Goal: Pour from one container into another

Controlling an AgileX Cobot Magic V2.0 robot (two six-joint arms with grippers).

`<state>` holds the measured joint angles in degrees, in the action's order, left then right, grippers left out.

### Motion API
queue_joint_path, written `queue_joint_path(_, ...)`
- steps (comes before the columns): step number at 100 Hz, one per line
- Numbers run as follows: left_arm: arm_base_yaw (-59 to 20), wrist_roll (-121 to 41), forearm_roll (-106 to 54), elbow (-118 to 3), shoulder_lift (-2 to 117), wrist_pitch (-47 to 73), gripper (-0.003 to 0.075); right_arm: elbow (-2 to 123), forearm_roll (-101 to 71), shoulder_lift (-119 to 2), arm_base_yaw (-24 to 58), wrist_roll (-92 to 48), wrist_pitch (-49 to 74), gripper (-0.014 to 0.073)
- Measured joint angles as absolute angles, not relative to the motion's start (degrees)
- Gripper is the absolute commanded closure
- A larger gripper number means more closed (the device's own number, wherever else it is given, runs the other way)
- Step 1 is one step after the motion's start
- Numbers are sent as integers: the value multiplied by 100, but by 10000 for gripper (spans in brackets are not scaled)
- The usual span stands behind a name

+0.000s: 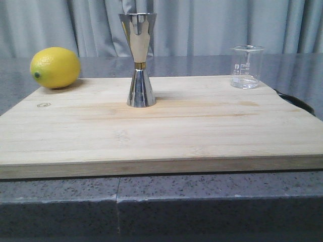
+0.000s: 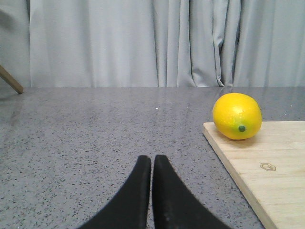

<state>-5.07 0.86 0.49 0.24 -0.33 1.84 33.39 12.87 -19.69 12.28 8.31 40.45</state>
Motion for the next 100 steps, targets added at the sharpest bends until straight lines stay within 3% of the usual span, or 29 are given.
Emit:
queue_joint_path(23, -499, 86, 49, 24, -33, 174, 739, 1626, 1092, -1061, 466, 831, 1763, 659)
queue_joint_path(44, -499, 86, 49, 24, -33, 175, 739, 296, 906, -198, 97, 831, 535, 659)
queue_joint_path(100, -499, 86, 49, 24, -33, 171, 739, -156, 786, 45, -108, 831, 93, 659)
